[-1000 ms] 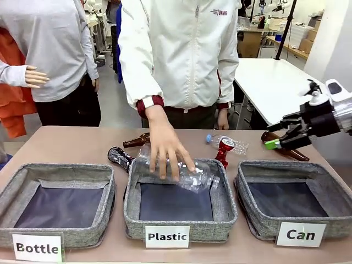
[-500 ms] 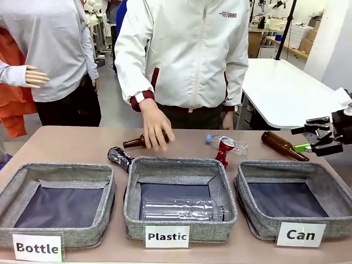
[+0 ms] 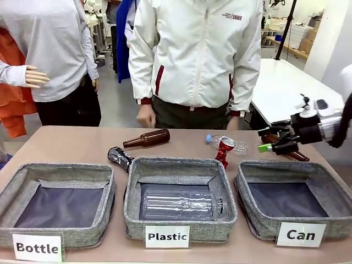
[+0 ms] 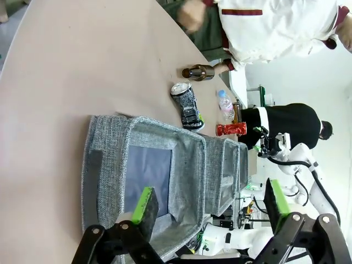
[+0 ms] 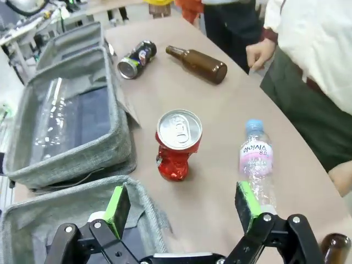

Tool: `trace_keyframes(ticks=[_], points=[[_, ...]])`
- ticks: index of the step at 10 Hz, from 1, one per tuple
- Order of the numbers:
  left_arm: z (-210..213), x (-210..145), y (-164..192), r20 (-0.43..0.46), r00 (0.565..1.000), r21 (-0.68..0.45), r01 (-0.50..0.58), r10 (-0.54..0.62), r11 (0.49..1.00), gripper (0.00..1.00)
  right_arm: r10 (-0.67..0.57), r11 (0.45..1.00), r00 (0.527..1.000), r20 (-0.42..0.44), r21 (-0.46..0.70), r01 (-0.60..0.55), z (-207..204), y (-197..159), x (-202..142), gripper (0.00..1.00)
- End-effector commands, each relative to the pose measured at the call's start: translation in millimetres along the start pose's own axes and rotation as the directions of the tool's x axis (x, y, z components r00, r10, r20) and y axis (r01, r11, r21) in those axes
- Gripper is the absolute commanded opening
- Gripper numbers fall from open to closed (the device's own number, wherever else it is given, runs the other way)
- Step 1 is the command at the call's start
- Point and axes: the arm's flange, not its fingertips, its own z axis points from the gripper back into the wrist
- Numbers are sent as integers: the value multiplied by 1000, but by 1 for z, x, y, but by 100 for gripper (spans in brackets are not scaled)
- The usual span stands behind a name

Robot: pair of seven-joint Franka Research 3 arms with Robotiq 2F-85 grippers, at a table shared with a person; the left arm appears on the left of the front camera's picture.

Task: Sort the can waste into the basket.
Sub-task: Pick up the can waste from the table and place it in the right Fabric basket.

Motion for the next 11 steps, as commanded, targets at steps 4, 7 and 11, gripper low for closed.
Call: trace_keyframes(ticks=[4,7,11], points=[[1,1,1,5,1000,-15,22,-22,1000,100,16,1000,1000,-26,-3,-16,-11,-7,1,100],[1,1,1,5,1000,-15,22,-22,1000,100,39,999,998,-43,1,-39,-41,-16,-2,100],[1,1,1,5,1000,-15,22,-22,1000,100,35,998,995,-92,63,-29,-74,-21,-2,100]])
